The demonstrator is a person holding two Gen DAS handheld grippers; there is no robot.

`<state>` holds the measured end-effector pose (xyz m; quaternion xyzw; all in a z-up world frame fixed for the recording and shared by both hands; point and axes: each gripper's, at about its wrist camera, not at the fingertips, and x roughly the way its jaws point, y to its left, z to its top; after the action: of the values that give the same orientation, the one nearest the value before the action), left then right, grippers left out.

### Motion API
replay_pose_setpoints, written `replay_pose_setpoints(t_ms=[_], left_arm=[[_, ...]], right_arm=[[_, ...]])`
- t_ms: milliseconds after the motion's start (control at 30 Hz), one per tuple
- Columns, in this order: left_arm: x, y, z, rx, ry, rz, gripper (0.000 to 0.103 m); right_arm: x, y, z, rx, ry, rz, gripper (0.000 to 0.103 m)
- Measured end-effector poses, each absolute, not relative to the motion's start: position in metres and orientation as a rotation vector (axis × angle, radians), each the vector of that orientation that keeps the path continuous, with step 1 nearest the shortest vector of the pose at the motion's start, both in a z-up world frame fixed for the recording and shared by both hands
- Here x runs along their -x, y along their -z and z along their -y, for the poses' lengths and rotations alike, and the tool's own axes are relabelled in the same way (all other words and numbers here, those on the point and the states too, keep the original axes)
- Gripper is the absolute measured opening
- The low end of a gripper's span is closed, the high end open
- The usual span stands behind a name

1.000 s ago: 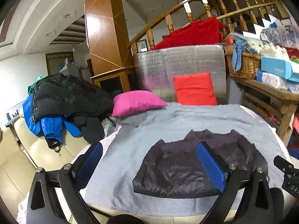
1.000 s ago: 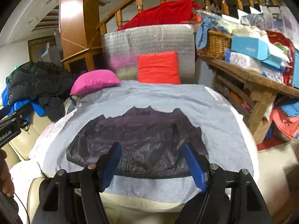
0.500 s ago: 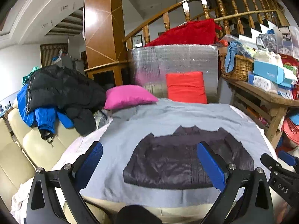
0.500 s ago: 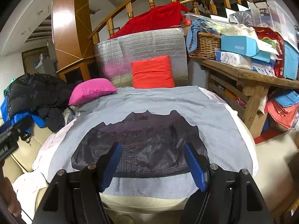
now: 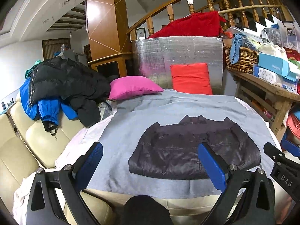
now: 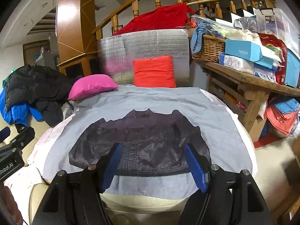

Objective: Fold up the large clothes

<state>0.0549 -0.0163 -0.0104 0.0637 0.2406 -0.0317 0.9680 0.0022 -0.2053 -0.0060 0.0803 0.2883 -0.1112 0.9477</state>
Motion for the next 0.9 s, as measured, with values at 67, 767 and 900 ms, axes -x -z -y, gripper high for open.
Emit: replay_pose_setpoints(t_ms=[67,767,900], left_arm=[[-0.055,0.009,0.014,-0.128,0.061,-0.487,0.101],[-0.053,0.009,-0.03,-0.064,0.054,-0.482,0.101],[-0.057,0.014,-0.035,-0.064,0.049,-0.488,0.101]], right_arm=[[-0.003,0.005,0.203,-0.159,0.223,-0.585,0.072],[-0.005,-0.011,0.17,-0.096,0.209,-0.574,0.072],[-0.011,-0.009,0.166,-0.091,0.209,-0.574,0.072]])
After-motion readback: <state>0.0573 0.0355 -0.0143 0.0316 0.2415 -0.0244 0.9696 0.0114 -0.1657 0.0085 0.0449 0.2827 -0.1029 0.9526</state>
